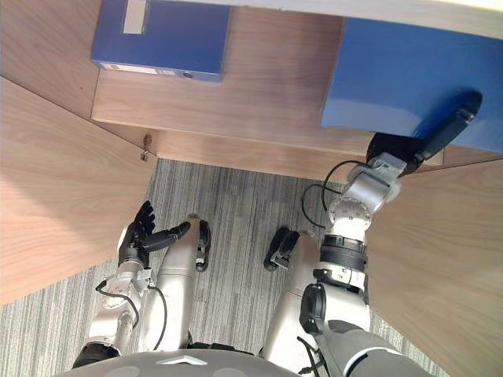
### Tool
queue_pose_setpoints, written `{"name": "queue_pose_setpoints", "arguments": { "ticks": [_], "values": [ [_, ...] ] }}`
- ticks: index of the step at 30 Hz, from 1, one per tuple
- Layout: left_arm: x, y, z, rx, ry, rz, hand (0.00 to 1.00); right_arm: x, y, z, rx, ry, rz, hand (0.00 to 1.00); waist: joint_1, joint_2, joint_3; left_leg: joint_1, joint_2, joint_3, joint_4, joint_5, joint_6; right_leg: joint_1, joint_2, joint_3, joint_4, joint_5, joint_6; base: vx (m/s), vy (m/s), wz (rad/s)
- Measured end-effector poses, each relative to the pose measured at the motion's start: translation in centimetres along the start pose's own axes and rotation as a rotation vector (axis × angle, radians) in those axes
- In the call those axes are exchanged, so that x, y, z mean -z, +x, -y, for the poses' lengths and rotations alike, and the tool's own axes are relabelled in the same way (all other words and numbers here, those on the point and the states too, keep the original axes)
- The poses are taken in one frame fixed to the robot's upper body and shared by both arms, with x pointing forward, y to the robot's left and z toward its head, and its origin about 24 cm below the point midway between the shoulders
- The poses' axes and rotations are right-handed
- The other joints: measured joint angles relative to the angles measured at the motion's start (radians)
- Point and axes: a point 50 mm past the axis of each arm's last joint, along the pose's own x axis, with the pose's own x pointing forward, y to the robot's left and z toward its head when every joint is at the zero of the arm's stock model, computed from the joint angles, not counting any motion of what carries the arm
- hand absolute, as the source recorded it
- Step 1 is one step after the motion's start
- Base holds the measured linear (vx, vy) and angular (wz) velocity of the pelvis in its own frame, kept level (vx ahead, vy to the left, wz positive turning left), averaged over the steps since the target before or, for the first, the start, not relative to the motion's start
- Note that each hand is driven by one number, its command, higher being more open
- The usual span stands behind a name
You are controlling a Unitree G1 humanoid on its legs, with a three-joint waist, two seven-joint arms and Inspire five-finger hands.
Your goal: Walk over to the cabinet, pick up the folder, carry it to the office cabinet, place the folder inside the office cabinet, then close the office cabinet door
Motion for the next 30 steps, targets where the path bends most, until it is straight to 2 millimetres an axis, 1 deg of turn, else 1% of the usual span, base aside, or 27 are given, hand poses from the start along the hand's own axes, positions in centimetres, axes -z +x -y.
{"name": "queue_pose_setpoints", "arguments": {
  "ticks": [10, 14, 18, 25, 30],
  "values": [
    [0.0, 0.0, -0.1, 0.004, 0.002, 0.001, 1.00, 0.7, 1.9, -2.3, -0.020, 0.008, 0.001, 0.00, 0.000, -0.001, 0.000, -0.001, -0.009, 0.000, -0.016, 0.007, -0.001, -0.001, -0.008, -0.002, -0.008, 0.000, 0.001, 0.00, -0.001, 0.02],
    [-0.1, 0.0, -0.3, 0.006, -0.017, -0.001, 1.00, 0.8, 3.1, -4.1, -0.039, 0.019, 0.011, 0.00, -0.001, -0.002, 0.001, -0.012, -0.012, -0.008, -0.034, 0.018, -0.003, -0.004, -0.010, -0.018, -0.025, 0.003, 0.003, 0.03, -0.010, 0.06],
    [-0.1, 0.0, -0.3, 0.007, -0.020, 0.002, 1.00, 1.5, 3.8, -5.7, -0.050, 0.042, 0.005, 0.00, -0.001, -0.004, 0.003, -0.012, -0.012, -0.006, -0.043, 0.018, -0.004, -0.004, -0.011, -0.019, -0.033, 0.003, 0.004, 0.03, 0.001, 0.00],
    [-0.4, 0.1, -0.8, 0.007, -0.011, 0.012, 1.00, 2.4, 5.1, -7.2, -0.024, 0.061, -0.024, 0.00, 0.001, -0.013, 0.017, -0.012, -0.015, -0.004, -0.059, 0.025, -0.006, -0.004, -0.017, -0.024, -0.042, 0.004, 0.005, 0.00, 0.000, 0.00],
    [-0.5, 0.1, -0.7, 0.015, -0.012, 0.016, 1.00, 3.1, 5.5, -8.1, -0.015, 0.071, -0.049, 0.00, 0.000, -0.015, 0.036, -0.012, -0.015, -0.004, -0.069, 0.030, -0.009, -0.003, -0.018, -0.029, -0.048, 0.004, 0.005, 0.00, 0.000, 0.00]
  ]
}}
